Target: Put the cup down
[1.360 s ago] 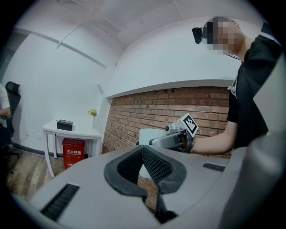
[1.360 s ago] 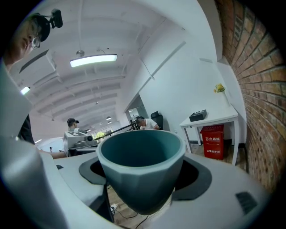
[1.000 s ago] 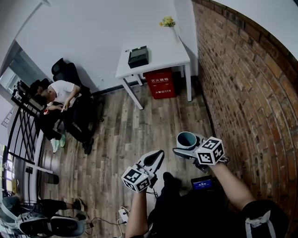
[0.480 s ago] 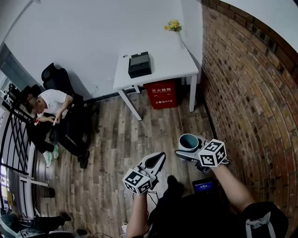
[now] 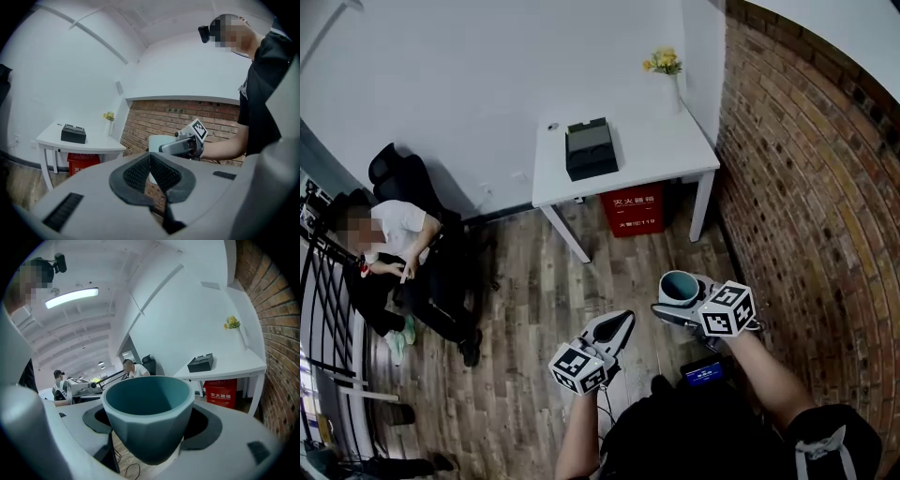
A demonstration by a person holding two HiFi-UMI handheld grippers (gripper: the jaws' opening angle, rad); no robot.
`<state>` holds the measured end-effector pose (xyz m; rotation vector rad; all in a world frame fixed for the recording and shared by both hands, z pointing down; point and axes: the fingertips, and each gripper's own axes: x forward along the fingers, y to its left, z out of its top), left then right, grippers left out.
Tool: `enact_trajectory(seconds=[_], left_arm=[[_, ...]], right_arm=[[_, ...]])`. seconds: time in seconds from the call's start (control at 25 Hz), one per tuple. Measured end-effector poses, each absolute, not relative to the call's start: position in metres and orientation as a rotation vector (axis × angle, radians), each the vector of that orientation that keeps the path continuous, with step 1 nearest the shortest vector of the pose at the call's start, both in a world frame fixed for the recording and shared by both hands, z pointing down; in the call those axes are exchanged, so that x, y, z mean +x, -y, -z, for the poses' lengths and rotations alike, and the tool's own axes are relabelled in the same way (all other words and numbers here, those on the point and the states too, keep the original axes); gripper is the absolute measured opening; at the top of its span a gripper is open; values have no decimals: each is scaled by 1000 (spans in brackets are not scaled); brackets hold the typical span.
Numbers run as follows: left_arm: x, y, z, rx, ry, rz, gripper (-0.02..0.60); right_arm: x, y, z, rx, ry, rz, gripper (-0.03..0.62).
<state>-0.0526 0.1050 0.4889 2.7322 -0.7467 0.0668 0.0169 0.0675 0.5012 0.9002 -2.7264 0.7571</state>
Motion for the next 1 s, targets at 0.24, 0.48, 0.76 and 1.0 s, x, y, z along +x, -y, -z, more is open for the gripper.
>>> enact_trajectory(seconds=[0.24,0.48,0.76,1.0], left_arm=[[-67,-47,-501,2706,768,-64,9],[-77,40,-517,2687,829,-68,9],[-83,182,-514,2678,893,-68,9],[-84,283,-502,2674,935,-35,9]], right_arm=[[1,-7,-512,869,2728,-775,400],[-12,88,-527,814,2760,-777,401],[-24,229,-528,749,2786,-738,401],[-34,321,-522,700,2816,-755,400]])
